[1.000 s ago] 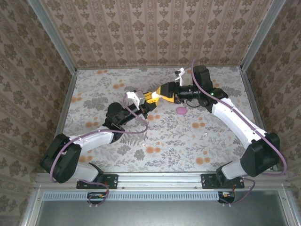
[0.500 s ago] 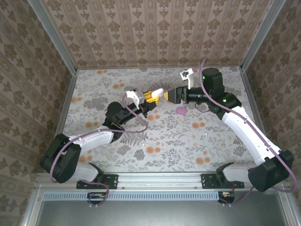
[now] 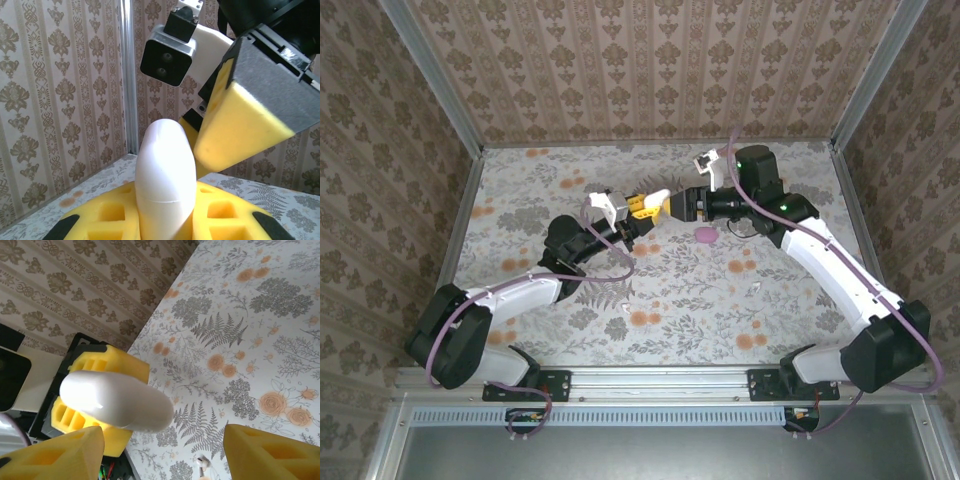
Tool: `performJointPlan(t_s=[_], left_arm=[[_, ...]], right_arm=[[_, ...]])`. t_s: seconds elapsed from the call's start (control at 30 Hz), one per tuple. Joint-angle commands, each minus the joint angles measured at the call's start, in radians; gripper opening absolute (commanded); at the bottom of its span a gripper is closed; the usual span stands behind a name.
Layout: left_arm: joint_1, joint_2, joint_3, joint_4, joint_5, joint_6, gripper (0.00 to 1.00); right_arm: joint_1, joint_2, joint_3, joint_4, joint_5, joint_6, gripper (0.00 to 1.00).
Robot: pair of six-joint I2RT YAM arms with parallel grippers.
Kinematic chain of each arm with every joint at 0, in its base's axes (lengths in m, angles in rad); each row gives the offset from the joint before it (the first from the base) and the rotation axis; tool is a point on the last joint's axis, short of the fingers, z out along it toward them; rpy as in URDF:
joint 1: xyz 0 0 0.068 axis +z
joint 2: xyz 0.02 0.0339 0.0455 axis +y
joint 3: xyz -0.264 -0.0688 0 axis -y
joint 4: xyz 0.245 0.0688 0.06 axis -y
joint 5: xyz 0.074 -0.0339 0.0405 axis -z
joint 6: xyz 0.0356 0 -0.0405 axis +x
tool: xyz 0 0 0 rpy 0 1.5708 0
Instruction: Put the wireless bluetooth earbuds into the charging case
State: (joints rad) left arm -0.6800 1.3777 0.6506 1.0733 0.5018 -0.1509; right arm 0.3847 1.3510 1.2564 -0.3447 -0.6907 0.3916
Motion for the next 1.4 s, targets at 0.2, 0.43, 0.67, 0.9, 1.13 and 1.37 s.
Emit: performJointPlan(t_s=[0.2,0.43,0.67,0.9,1.13,1.37], left_arm=[[0.002,-0.013,0.035,0.005,0.042,-0.011,0.12],[0.002,-0.019,0.03,-0.006,0.04,-0.001,0.12],[0.002,-0.03,0.023,-0.012,0.035,0.005,0.12],[0.002,-0.045,0.011,-0.018,0.026,0.011,0.12],[0.002,-0.051,0.009,-0.019,0.021,0.01,0.13],[0.003,-0.051,0.015,-0.018,0.023,0.008,0.13]], right_arm=[[0.003,0.02,0.05,0.032,0.028,0.044,0.66],[-0.011,0.029,0.059,0.069,-0.015,0.101,0.66],[-0.011,0.035,0.068,0.071,-0.03,0.118,0.66],[-0.011,0.034,0.075,0.07,-0.021,0.125,0.67],[-0.012,0.026,0.066,0.051,-0.049,0.066,0.68],[-0.011,0.008,0.047,-0.033,-0.114,-0.09,0.71]])
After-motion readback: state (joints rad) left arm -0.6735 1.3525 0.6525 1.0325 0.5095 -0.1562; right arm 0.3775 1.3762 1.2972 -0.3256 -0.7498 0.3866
